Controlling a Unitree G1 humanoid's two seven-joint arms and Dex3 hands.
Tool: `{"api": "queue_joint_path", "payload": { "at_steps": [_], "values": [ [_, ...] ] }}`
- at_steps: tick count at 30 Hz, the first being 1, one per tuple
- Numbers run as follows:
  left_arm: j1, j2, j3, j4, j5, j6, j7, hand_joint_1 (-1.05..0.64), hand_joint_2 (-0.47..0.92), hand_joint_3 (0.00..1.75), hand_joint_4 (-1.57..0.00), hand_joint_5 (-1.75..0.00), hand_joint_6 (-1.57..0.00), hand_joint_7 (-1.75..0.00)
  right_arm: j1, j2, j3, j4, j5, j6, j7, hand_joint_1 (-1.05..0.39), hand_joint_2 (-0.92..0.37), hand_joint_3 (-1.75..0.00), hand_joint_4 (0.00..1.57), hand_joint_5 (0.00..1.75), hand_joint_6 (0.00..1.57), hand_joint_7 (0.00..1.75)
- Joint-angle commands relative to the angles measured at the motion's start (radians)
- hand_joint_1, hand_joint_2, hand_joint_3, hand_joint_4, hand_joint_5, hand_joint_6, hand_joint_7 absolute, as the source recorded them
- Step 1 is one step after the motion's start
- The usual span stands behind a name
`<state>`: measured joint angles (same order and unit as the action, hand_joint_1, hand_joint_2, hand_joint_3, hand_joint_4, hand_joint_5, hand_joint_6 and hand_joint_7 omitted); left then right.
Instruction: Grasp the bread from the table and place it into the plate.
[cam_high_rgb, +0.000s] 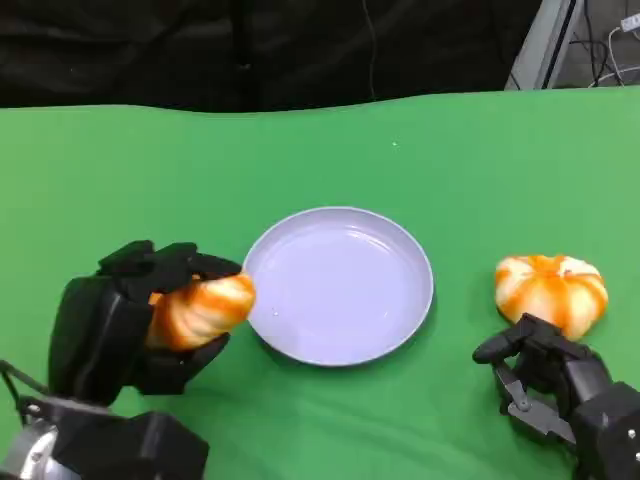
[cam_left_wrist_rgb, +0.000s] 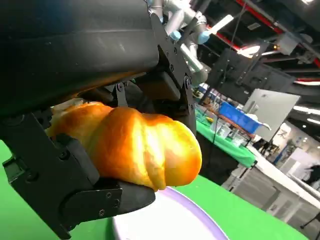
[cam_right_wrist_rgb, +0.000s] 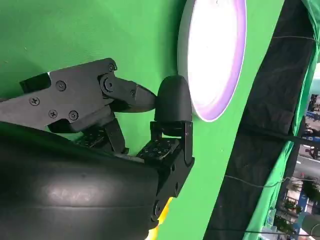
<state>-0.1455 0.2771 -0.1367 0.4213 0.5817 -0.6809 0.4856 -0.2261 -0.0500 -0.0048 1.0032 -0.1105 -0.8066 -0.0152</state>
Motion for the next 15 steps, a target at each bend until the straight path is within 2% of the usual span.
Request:
{"api": "queue_joint_path", "payload": {
  "at_steps": [1, 7, 11, 15],
  "values": [
    [-0.043, -0.004, -0.013, 0.059, 0.018, -0.044, 0.047, -0.17, 0.43, 1.21, -0.97, -1.42, -1.03, -0.98, 0.009, -0.007, 0.001, 0.013, -0.002, 0.022, -0.004, -0.18, -0.88, -0.59, 0.73, 1.75, 0.72, 1.31],
    [-0.125, -0.02, -0.055, 0.154, 0.081, -0.092, 0.129, -0.19, 0.44, 1.2, -0.92, -1.46, -0.99, -1.03, 0.011, -0.007, 0.006, 0.013, -0.006, 0.02, -0.011, -0.19, -0.87, -0.59, 0.73, 1.75, 0.72, 1.3],
    [-0.192, -0.04, -0.093, 0.195, 0.111, -0.079, 0.144, -0.18, 0.43, 1.2, -0.92, -1.46, -0.98, -1.03, 0.018, -0.004, 0.014, 0.002, -0.011, 0.019, -0.019, -0.18, -0.88, -0.59, 0.73, 1.75, 0.72, 1.31],
    [-0.258, -0.057, -0.133, 0.264, 0.071, -0.064, 0.035, -0.13, 0.47, 1.13, -0.89, -1.48, -0.97, -1.0, 0.018, -0.004, 0.021, 0.003, -0.016, 0.014, -0.027, -0.19, -0.88, -0.59, 0.72, 1.75, 0.72, 1.31]
  ]
}}
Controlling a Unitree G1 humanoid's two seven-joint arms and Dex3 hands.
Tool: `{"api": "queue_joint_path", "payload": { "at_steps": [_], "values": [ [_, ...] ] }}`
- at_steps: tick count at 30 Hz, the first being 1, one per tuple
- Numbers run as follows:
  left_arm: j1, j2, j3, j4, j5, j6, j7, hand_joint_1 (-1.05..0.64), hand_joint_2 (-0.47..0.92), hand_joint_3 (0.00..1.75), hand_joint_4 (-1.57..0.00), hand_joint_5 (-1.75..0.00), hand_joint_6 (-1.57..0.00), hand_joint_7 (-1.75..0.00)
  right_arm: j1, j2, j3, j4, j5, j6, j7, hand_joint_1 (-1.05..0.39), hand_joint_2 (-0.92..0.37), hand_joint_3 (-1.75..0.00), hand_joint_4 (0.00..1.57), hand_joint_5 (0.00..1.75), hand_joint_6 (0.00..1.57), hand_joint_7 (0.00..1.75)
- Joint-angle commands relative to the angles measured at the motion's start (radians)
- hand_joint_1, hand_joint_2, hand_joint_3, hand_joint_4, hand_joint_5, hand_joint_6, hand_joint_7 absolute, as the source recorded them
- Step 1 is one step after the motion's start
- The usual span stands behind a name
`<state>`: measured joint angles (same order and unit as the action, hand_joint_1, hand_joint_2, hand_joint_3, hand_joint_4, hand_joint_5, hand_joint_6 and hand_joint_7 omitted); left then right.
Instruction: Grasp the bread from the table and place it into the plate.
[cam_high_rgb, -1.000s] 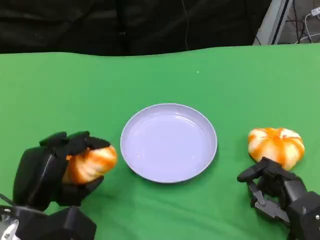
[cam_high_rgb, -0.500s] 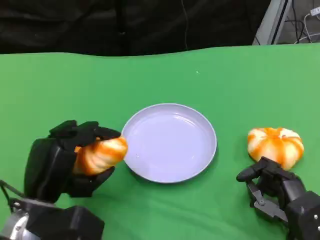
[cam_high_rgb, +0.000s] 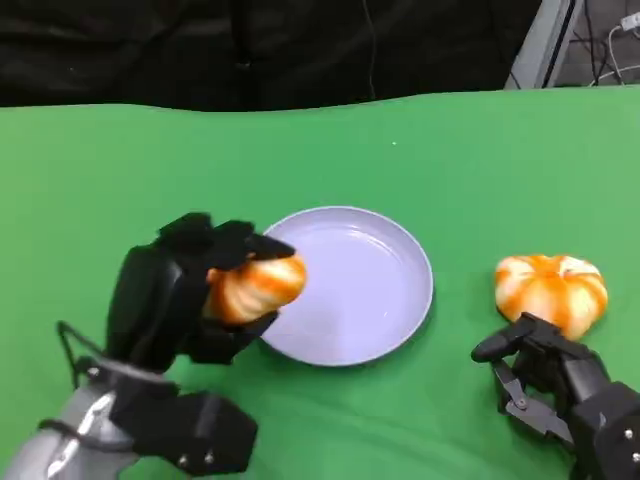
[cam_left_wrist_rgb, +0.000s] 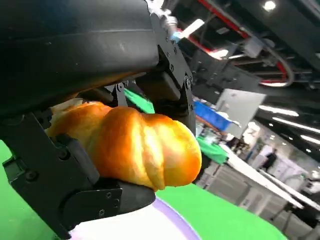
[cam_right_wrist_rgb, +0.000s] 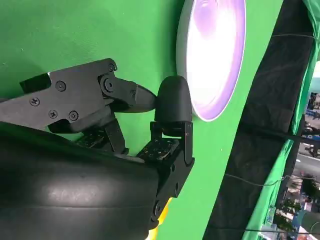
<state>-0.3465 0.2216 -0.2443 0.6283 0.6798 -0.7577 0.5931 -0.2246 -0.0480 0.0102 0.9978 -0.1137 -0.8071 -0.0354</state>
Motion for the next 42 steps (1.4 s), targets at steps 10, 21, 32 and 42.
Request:
{"api": "queue_joint_path", "payload": {
  "at_steps": [10, 21, 32, 42],
  "values": [
    [-0.176, -0.059, -0.093, 0.237, -0.029, 0.018, -0.112, -0.1, 0.59, 0.84, -0.83, -1.5, -0.95, -1.0, 0.02, -0.001, 0.01, 0.004, -0.018, 0.013, -0.016, -0.18, -0.87, -0.6, 0.72, 1.75, 0.7, 1.33],
    [-0.287, -0.113, -0.175, 0.461, 0.011, 0.002, -0.041, -0.07, 0.68, 0.69, -0.78, -1.44, -0.95, -0.86, 0.022, 0.007, 0.018, 0.004, -0.035, 0.011, -0.041, -0.17, -0.88, -0.61, 0.73, 1.75, 0.69, 1.36],
    [-0.354, -0.147, -0.202, 0.554, -0.013, 0.034, -0.111, -0.04, 0.92, 0.28, -0.78, -1.19, -1.03, -0.5, 0.021, 0.013, 0.017, 0.006, -0.026, 0.013, -0.041, -0.18, -0.87, -0.61, 0.74, 1.75, 0.69, 1.36],
    [-0.406, -0.164, -0.231, 0.575, -0.014, 0.125, -0.204, -0.11, 0.92, 0.12, -0.88, -0.48, -1.0, -0.03, 0.018, 0.012, 0.024, 0.009, -0.039, 0.005, -0.061, -0.19, -0.86, -0.62, 0.74, 1.75, 0.7, 1.37]
  ]
}}
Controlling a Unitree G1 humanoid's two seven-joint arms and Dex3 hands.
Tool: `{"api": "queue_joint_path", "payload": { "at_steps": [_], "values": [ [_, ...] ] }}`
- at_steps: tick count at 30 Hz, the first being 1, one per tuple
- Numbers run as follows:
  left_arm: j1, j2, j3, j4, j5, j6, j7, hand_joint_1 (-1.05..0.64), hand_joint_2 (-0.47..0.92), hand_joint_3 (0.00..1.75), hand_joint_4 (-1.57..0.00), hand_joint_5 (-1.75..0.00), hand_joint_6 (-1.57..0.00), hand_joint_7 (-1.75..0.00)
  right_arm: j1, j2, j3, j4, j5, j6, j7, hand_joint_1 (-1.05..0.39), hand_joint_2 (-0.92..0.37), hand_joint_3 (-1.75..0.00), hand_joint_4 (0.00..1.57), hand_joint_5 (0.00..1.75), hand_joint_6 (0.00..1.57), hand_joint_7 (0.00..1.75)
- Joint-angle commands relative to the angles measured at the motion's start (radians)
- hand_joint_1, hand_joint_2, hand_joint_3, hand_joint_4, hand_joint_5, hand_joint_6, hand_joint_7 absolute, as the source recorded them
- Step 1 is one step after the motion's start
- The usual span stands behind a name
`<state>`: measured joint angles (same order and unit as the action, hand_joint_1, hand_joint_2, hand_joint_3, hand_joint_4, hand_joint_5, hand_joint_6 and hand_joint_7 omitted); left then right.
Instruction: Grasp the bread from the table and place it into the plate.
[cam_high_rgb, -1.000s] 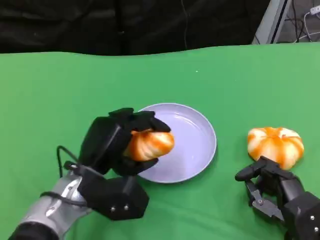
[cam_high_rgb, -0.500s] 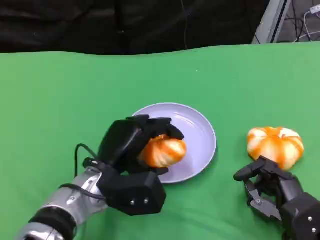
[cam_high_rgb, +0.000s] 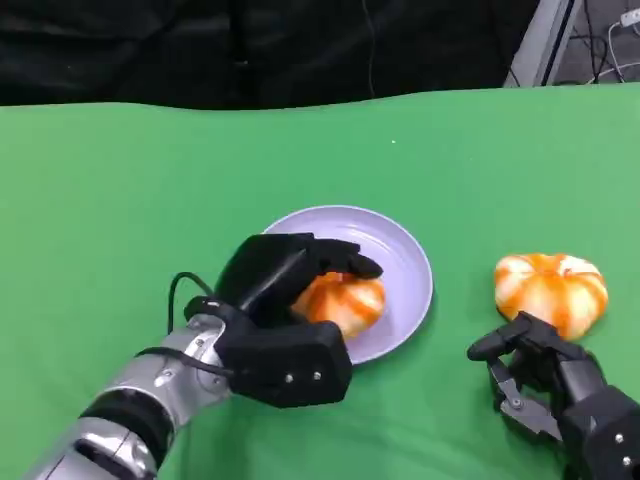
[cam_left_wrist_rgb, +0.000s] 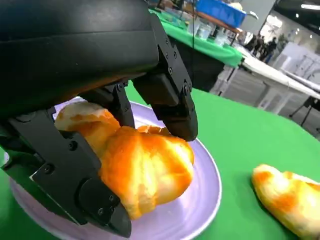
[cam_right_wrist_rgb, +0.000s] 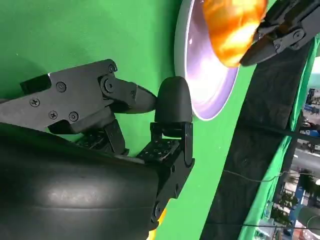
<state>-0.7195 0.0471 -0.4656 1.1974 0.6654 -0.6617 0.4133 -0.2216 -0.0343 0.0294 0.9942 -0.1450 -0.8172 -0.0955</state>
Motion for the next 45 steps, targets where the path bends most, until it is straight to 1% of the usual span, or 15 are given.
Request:
{"api": "queue_joint_path", "payload": {
  "at_steps": [1, 2, 4, 5, 11, 12, 14, 15, 20, 23, 31, 37, 41, 44, 45],
  "values": [
    [-0.036, 0.013, -0.016, 0.007, 0.007, 0.031, -0.016, -0.12, 0.92, 0.12, -0.89, -0.43, -0.99, -0.02, 0.016, -0.003, 0.005, 0.012, -0.008, 0.017, -0.002, -0.19, -0.86, -0.63, 0.74, 1.75, 0.7, 1.37],
    [-0.039, 0.015, -0.021, 0.008, 0.01, 0.036, -0.014, -0.15, 0.92, 0.12, -0.86, -0.27, -0.92, -0.01, 0.016, -0.003, 0.006, 0.012, -0.009, 0.017, -0.004, -0.19, -0.86, -0.63, 0.74, 1.75, 0.7, 1.37],
    [-0.044, 0.018, -0.027, 0.007, 0.008, 0.046, -0.03, -0.18, 0.92, 0.13, -0.84, -0.14, -0.87, 0.0, 0.015, -0.003, 0.005, 0.013, -0.008, 0.018, -0.004, -0.18, -0.86, -0.63, 0.74, 1.75, 0.7, 1.37],
    [-0.046, 0.019, -0.028, 0.006, 0.005, 0.053, -0.045, -0.22, 0.92, 0.16, -0.79, -0.09, -0.82, 0.0, 0.015, -0.003, 0.005, 0.013, -0.006, 0.019, -0.003, -0.18, -0.85, -0.63, 0.74, 1.75, 0.7, 1.37],
    [-0.049, 0.024, -0.027, -0.01, -0.002, 0.071, -0.09, -0.32, 0.92, 0.18, -0.71, -0.01, -0.75, 0.0, 0.013, -0.005, 0.006, 0.017, -0.01, 0.02, -0.009, -0.19, -0.84, -0.65, 0.73, 1.75, 0.7, 1.36],
    [-0.052, 0.027, -0.026, -0.014, -0.007, 0.079, -0.118, -0.37, 0.92, 0.19, -0.66, -0.01, -0.7, 0.0, 0.012, -0.004, 0.006, 0.018, -0.007, 0.018, -0.005, -0.19, -0.84, -0.65, 0.73, 1.75, 0.7, 1.36],
    [-0.056, 0.033, -0.022, -0.026, -0.016, 0.093, -0.173, -0.6, 0.92, 0.31, -0.43, 0.0, -0.5, 0.0, 0.012, -0.003, 0.005, 0.019, -0.001, 0.018, 0.001, -0.19, -0.85, -0.65, 0.73, 1.75, 0.7, 1.35],
    [-0.056, 0.037, -0.021, -0.031, -0.019, 0.094, -0.192, -0.65, 0.92, 0.34, -0.37, 0.0, -0.45, 0.0, 0.011, -0.002, 0.004, 0.019, 0.002, 0.017, 0.006, -0.19, -0.85, -0.65, 0.74, 1.75, 0.7, 1.35],
    [-0.048, 0.051, -0.008, -0.049, -0.036, 0.091, -0.246, -0.8, 0.92, 0.45, -0.22, 0.0, -0.33, 0.0, 0.012, 0.001, -0.001, 0.017, 0.013, 0.022, 0.019, -0.18, -0.85, -0.65, 0.74, 1.75, 0.7, 1.35],
    [-0.041, 0.067, 0.01, -0.06, -0.07, 0.08, -0.298, -0.86, 0.92, 0.54, -0.19, 0.0, -0.28, 0.0, 0.011, 0.0, -0.003, 0.023, 0.014, 0.02, 0.024, -0.18, -0.85, -0.65, 0.74, 1.75, 0.7, 1.35],
    [0.006, 0.105, 0.075, -0.096, -0.17, 0.014, -0.374, -0.95, 0.92, 0.69, -0.18, 0.0, -0.27, 0.0, 0.013, 0.0, -0.003, 0.019, 0.01, 0.016, 0.026, -0.16, -0.85, -0.65, 0.74, 1.75, 0.7, 1.35],
    [0.036, 0.123, 0.119, -0.115, -0.237, -0.023, -0.433, -0.96, 0.92, 0.71, -0.17, 0.0, -0.27, 0.0, 0.009, -0.005, -0.002, 0.026, 0.001, 0.016, 0.019, -0.17, -0.85, -0.64, 0.72, 1.75, 0.68, 1.36],
    [0.14, 0.144, 0.229, -0.184, -0.415, -0.12, -0.541, -0.95, 0.92, 0.67, -0.19, -0.01, -0.28, -0.01, 0.013, -0.005, -0.001, 0.018, 0.004, 0.031, 0.021, -0.19, -0.85, -0.64, 0.71, 1.75, 0.69, 1.35],
    [0.188, 0.143, 0.274, -0.21, -0.489, -0.177, -0.587, -0.89, 0.92, 0.65, -0.25, -0.03, -0.3, -0.01, 0.011, -0.006, -0.003, 0.021, 0.006, 0.028, 0.025, -0.19, -0.84, -0.64, 0.72, 1.75, 0.7, 1.35],
    [0.205, 0.142, 0.289, -0.219, -0.512, -0.195, -0.6, -0.86, 0.92, 0.63, -0.28, -0.04, -0.33, -0.02, 0.01, -0.009, 0.0, 0.024, -0.001, 0.022, 0.021, -0.18, -0.84, -0.64, 0.72, 1.75, 0.69, 1.34]
  ]
}}
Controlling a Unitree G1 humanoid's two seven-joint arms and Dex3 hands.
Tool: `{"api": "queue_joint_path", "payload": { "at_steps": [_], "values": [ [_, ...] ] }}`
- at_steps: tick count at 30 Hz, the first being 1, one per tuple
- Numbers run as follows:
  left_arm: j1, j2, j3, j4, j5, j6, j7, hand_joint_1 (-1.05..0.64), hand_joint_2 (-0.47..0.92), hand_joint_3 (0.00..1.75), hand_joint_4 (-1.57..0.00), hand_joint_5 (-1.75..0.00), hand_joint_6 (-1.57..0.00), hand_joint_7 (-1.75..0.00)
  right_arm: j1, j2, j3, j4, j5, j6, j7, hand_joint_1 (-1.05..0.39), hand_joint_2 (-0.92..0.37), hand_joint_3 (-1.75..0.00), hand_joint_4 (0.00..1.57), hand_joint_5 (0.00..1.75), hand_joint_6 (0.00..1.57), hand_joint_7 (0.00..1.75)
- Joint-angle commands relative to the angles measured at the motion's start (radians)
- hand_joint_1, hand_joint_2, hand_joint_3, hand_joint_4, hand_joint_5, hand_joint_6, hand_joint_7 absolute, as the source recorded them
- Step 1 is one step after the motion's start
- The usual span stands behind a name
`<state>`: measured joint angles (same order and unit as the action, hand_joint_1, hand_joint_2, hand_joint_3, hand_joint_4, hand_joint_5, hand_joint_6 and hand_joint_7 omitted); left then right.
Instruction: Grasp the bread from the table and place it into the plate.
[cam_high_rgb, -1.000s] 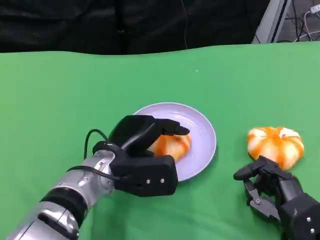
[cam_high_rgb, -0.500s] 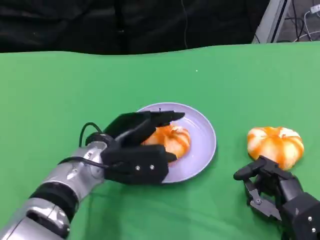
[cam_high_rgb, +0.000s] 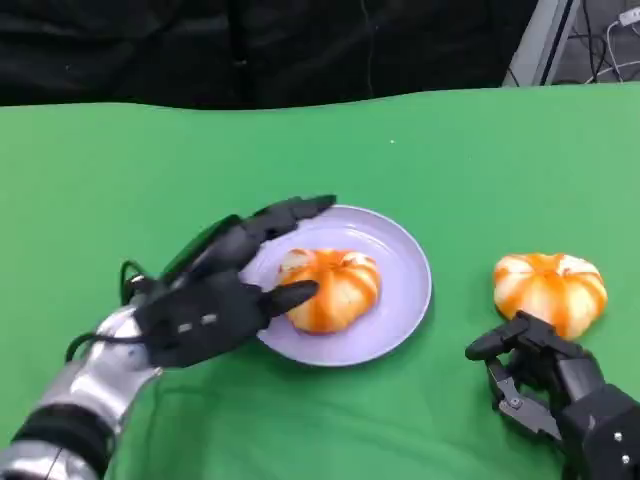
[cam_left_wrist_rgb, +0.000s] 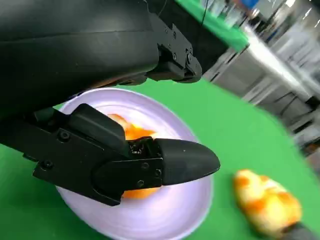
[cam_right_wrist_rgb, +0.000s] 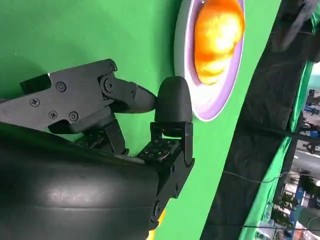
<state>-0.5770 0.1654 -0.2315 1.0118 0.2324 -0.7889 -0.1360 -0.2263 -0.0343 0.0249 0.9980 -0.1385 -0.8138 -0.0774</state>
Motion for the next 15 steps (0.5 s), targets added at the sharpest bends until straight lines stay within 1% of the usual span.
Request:
{"api": "queue_joint_path", "payload": {
  "at_steps": [1, 4, 5, 7, 10, 11, 13, 15],
  "values": [
    [0.075, 0.023, 0.067, -0.039, -0.096, -0.081, -0.062, -0.85, 0.92, 0.62, -0.3, -0.04, -0.36, -0.03, 0.014, -0.011, 0.007, 0.023, -0.012, 0.015, 0.0, -0.18, -0.85, -0.64, 0.72, 1.75, 0.69, 1.34],
    [0.086, 0.02, 0.084, -0.046, -0.112, -0.092, -0.085, -0.83, 0.92, 0.61, -0.32, -0.04, -0.39, -0.04, 0.014, -0.012, 0.009, 0.026, -0.015, 0.012, -0.003, -0.18, -0.85, -0.64, 0.71, 1.75, 0.69, 1.34],
    [0.11, 0.014, 0.104, -0.058, -0.159, -0.096, -0.119, -0.83, 0.92, 0.61, -0.33, -0.04, -0.39, -0.03, 0.013, -0.012, 0.008, 0.027, -0.013, 0.016, -0.002, -0.18, -0.85, -0.64, 0.71, 1.75, 0.69, 1.34],
    [0.141, 0.005, 0.132, -0.077, -0.221, -0.099, -0.169, -0.87, 0.92, 0.59, -0.36, -0.04, -0.41, -0.04, 0.011, -0.013, 0.006, 0.029, -0.01, 0.021, -0.002, -0.18, -0.85, -0.64, 0.71, 1.75, 0.7, 1.34],
    [0.151, 0.001, 0.147, -0.09, -0.247, -0.093, -0.203, -0.88, 0.92, 0.58, -0.37, -0.04, -0.42, -0.03, 0.011, -0.013, 0.006, 0.03, -0.009, 0.021, -0.002, -0.18, -0.85, -0.64, 0.71, 1.75, 0.7, 1.34],
    [0.166, 0.003, 0.175, -0.075, -0.316, -0.096, -0.284, -0.88, 0.92, 0.58, -0.37, -0.04, -0.42, -0.03, 0.01, -0.012, 0.006, 0.031, -0.01, 0.02, -0.003, -0.18, -0.85, -0.64, 0.71, 1.75, 0.7, 1.34],
    [0.198, 0.003, 0.243, -0.054, -0.468, -0.079, -0.464, -0.82, 0.92, 0.55, -0.36, -0.02, -0.36, -0.01, 0.011, -0.011, 0.008, 0.029, -0.011, 0.025, -0.005, -0.19, -0.85, -0.64, 0.71, 1.75, 0.7, 1.33],
    [0.213, -0.001, 0.287, -0.044, -0.546, -0.071, -0.567, -0.8, 0.92, 0.54, -0.35, -0.02, -0.34, 0.0, 0.012, -0.01, 0.008, 0.025, -0.009, 0.03, -0.005, -0.19, -0.85, -0.64, 0.72, 1.75, 0.7, 1.33]
  ]
}}
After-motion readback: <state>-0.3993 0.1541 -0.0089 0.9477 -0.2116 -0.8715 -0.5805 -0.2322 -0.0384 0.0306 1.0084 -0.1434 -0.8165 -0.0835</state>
